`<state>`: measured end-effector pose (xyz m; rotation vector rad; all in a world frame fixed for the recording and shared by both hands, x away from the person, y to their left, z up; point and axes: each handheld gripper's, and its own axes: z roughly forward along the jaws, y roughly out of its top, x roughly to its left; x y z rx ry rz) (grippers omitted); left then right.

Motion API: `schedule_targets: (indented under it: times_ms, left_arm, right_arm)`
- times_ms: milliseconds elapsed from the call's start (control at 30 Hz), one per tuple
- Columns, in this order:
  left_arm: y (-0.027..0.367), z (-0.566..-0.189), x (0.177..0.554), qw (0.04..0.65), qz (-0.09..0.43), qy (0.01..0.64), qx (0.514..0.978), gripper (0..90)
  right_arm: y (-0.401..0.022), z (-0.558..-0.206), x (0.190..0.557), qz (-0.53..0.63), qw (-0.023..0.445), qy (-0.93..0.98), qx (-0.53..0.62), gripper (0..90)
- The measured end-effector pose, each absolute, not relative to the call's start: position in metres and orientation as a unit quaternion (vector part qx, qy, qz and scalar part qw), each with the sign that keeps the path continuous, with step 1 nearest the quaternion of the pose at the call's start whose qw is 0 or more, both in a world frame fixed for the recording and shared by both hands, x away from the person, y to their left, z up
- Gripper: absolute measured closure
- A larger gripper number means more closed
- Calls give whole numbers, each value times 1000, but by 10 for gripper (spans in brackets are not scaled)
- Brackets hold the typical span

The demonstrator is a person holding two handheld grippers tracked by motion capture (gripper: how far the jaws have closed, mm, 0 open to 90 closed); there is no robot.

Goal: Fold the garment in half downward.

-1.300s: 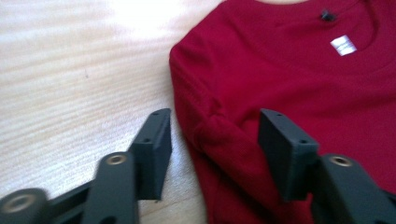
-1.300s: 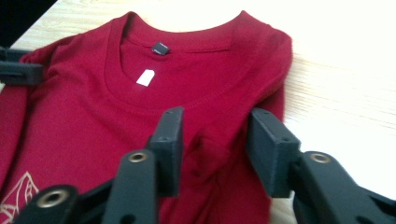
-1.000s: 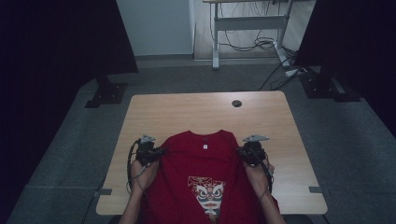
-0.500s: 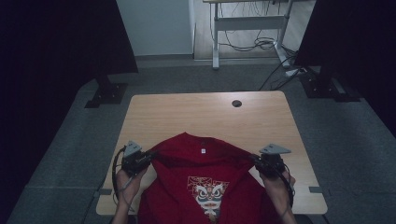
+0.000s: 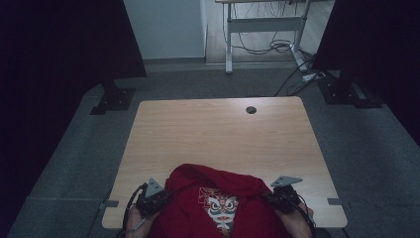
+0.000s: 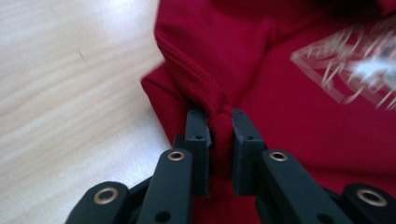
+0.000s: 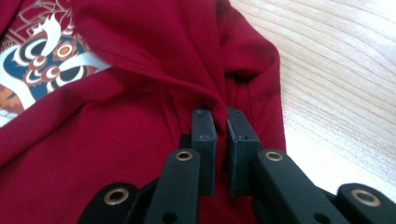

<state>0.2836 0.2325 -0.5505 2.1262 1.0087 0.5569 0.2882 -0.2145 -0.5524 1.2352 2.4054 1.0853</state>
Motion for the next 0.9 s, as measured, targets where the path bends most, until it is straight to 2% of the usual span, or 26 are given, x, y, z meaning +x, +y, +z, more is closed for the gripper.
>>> schedule_targets:
  times_ms: [200,267,367,500,533,567,600,633,700,800,833,867,900]
  left_arm:
    - [230,-551,302,353,220,391,821,791]
    - [230,-551,302,353,220,391,821,791]
    - [224,-550,325,344,231,393,821,791]
    - [224,-550,325,344,231,393,821,791]
    - [219,-548,353,338,232,406,816,791]
    - [219,-548,353,338,232,406,816,793]
    - [217,-548,361,338,234,410,814,793]
    - [216,-548,374,338,238,416,810,794]
    - [216,-548,374,338,238,416,810,795]
    - [214,-547,392,336,240,424,806,797]
    - [214,-547,392,336,240,424,806,797]
    - [213,-545,409,333,237,435,802,798]
    - [213,-545,412,334,235,438,801,798]
  right_arm:
    - [-215,-552,298,359,139,816,430,831]
    - [-215,-552,300,359,140,815,432,831]
    - [-216,-552,309,361,141,811,439,830]
    - [-218,-552,317,364,139,807,445,829]
    - [-218,-552,317,364,139,807,445,829]
    - [-218,-552,317,364,139,807,445,829]
    - [-219,-551,341,363,136,799,459,828]
    - [-219,-551,347,363,135,797,463,828]
    - [-218,-550,359,362,140,793,469,828]
    - [-218,-550,359,362,140,793,469,828]
    - [-218,-550,377,363,142,787,479,828]
    - [-216,-549,392,363,143,782,487,827]
    - [-216,-549,392,363,143,782,487,827]
